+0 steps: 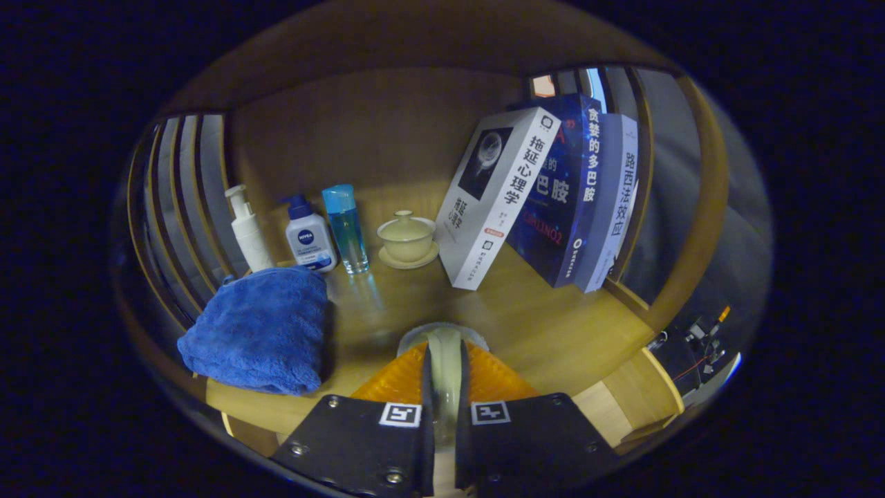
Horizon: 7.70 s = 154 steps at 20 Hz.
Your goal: Pull open the drawer, take out the items inside it, and place them on the countertop above the cabinet.
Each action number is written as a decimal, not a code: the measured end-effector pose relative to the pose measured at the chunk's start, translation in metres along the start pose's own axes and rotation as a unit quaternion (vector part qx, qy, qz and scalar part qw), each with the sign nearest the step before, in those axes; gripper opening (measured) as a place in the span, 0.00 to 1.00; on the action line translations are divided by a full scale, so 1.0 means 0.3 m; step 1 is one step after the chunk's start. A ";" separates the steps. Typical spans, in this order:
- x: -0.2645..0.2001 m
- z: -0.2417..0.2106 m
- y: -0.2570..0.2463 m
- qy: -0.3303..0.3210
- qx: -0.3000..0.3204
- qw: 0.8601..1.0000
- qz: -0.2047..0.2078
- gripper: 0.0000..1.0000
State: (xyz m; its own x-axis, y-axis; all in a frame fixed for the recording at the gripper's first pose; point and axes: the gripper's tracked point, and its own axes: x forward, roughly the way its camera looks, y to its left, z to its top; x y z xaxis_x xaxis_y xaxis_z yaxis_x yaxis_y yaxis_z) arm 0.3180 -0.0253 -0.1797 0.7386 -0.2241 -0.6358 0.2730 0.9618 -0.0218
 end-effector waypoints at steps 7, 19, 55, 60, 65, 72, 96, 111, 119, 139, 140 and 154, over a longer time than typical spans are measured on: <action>0.066 0.025 0.030 -0.023 0.039 0.998 0.037 0.16; 0.096 0.046 0.035 -0.038 0.081 0.995 0.048 0.19; -0.812 0.124 -0.059 -0.339 -0.018 0.939 0.044 0.97; -0.890 -0.066 -0.078 -0.326 -0.030 0.943 0.052 0.98; -0.897 -0.243 -0.100 -0.317 -0.012 0.946 0.065 0.98; -0.787 -0.483 -0.166 -0.258 0.045 0.962 0.076 0.98; -0.599 -0.679 -0.198 -0.183 0.057 0.976 0.101 0.98; -0.358 -0.527 -0.095 -0.159 0.020 0.979 0.129 0.99; -0.209 -0.442 -0.044 -0.152 0.018 0.980 0.130 0.99; -0.141 -0.404 -0.025 -0.145 0.020 0.980 0.138 0.99; -0.142 -0.403 -0.025 -0.143 0.020 0.980 0.138 0.99; -0.199 -0.460 -0.032 -0.125 0.033 0.981 0.143 0.99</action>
State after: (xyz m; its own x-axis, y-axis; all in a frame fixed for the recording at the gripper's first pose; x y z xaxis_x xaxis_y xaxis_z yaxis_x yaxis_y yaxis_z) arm 0.1864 0.0005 -0.2480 0.9166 0.0136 -0.3996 0.0660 0.9806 0.1848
